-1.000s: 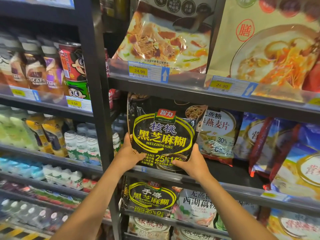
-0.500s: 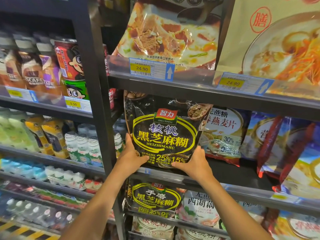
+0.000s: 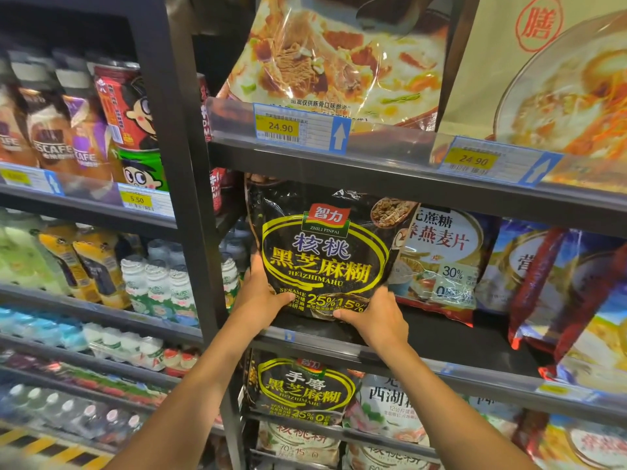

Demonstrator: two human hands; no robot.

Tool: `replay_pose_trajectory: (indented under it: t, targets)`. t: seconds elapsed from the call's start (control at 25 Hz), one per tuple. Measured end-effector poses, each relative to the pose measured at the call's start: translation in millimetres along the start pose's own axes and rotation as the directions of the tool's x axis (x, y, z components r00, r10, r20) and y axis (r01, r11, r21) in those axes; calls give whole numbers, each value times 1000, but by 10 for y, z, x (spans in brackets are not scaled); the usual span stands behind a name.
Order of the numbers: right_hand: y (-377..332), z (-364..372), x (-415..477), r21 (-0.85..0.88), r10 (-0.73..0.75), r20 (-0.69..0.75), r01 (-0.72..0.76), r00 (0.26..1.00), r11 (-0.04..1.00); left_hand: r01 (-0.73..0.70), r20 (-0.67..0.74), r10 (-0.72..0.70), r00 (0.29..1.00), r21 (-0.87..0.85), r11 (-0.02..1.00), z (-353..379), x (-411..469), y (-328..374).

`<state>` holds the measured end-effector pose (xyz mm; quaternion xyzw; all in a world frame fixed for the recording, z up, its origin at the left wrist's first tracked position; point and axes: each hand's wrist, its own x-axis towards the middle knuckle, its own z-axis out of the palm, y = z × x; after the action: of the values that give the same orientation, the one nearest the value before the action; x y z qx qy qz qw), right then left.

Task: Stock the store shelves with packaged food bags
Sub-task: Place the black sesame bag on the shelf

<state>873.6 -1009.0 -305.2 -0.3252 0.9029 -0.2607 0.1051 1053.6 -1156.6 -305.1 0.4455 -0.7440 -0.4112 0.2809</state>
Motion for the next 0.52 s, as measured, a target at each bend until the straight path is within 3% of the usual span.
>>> replay_pose_trajectory:
  t: [0.2, 0.36, 0.52]
  targets:
    - [181, -54, 12, 101, -73, 82, 65, 994, 993, 49, 97, -43, 994, -64, 997, -89, -94, -8]
    - [248, -58, 69, 166, -178, 1, 175, 984, 970, 100, 50, -92, 995, -184, 978, -104, -135, 27]
    - [88, -173, 137, 224, -200, 60, 182, 978, 957, 111, 28, -108, 994, -189, 976, -118, -68, 116]
